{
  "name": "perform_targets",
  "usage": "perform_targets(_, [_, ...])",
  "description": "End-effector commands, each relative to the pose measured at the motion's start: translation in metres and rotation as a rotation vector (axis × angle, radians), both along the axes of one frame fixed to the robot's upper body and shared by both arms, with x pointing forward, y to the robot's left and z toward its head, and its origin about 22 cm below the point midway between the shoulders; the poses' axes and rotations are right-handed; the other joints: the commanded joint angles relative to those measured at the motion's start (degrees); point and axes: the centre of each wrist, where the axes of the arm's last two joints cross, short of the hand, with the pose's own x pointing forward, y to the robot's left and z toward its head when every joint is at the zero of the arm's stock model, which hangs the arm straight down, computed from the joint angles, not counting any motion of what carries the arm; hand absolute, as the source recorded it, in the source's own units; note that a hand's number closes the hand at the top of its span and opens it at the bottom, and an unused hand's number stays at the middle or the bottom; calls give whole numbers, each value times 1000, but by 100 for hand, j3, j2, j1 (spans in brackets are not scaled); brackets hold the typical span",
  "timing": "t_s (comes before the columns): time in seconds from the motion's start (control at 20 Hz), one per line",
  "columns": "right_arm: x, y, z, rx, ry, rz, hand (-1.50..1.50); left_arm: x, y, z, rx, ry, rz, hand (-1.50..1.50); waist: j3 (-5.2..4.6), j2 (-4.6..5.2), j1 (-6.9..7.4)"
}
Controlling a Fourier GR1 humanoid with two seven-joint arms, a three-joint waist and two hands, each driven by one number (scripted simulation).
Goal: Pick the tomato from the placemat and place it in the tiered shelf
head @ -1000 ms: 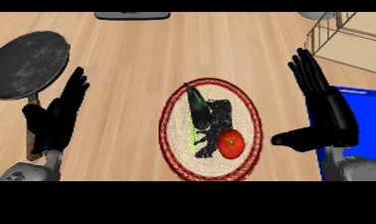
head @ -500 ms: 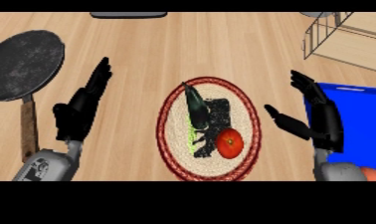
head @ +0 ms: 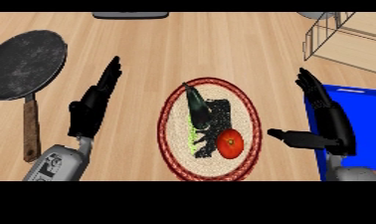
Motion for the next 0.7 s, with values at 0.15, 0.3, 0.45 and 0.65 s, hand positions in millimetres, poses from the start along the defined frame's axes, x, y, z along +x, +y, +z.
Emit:
perform_targets(0.15, [-5, 18, 74, -231, 75, 161, -150, -8, 22, -21, 10, 1, 17, 0, -17, -20, -27])
perform_targets(0.3, [-5, 23, 110, -329, 146, 169, -150, -7, 2, -11, -4, 8, -9, 0, -13, -24, -2])
perform_targets(0.45, [-10, 35, 119, -483, 196, 242, -150, -2, 11, -11, 5, 4, 8, 0, -14, -14, 17])
perform_targets(0.65, [-23, 64, 143, -706, 274, 331, -150, 9, 4, -2, -7, 10, -11, 0, -24, -27, -3])
